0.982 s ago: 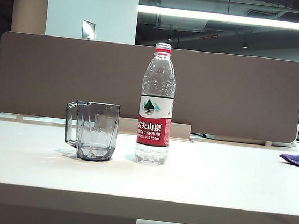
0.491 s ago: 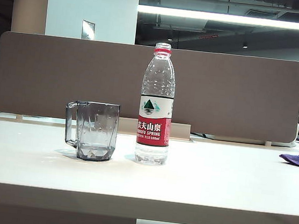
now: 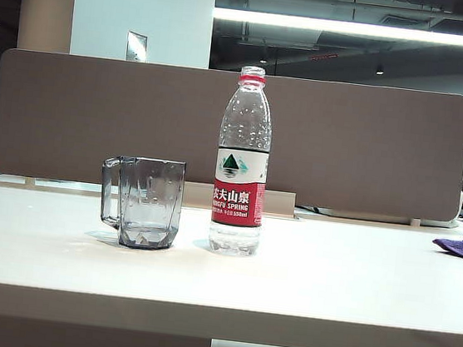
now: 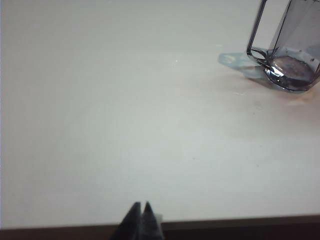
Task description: Pick up the mineral water bottle on the table and pour a little water into the mug.
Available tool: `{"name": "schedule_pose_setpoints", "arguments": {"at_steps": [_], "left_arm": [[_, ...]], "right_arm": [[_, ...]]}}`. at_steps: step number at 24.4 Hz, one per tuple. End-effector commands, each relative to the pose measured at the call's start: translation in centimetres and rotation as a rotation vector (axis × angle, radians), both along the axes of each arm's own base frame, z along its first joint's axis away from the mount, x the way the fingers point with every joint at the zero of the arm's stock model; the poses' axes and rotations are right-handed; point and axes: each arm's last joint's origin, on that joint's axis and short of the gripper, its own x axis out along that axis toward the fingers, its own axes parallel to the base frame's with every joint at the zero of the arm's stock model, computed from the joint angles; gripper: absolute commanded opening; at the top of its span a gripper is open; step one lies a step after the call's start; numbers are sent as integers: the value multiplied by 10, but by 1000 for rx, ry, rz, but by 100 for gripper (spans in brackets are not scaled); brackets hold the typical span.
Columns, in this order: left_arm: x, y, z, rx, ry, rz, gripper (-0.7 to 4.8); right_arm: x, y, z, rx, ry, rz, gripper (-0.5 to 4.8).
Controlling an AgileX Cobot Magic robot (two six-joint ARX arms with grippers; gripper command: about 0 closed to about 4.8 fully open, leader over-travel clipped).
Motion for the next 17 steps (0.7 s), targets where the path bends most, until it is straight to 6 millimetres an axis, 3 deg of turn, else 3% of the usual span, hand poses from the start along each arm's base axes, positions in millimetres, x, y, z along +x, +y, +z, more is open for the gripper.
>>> {"name": "schedule_pose_setpoints", "arguments": {"at_steps": [1,5,17], "left_arm": [[0,0,1,-1,-6,-4,-5],[0,0,1,-1,-6,-4,-5],[0,0,1,-1,-6,-4,-5]], "right_arm": [[1,0,-2,-10,2,5,-4],[1,0,-2,-96,7,22,-4],[1,1,-2,-112,7,46,-4]]}}
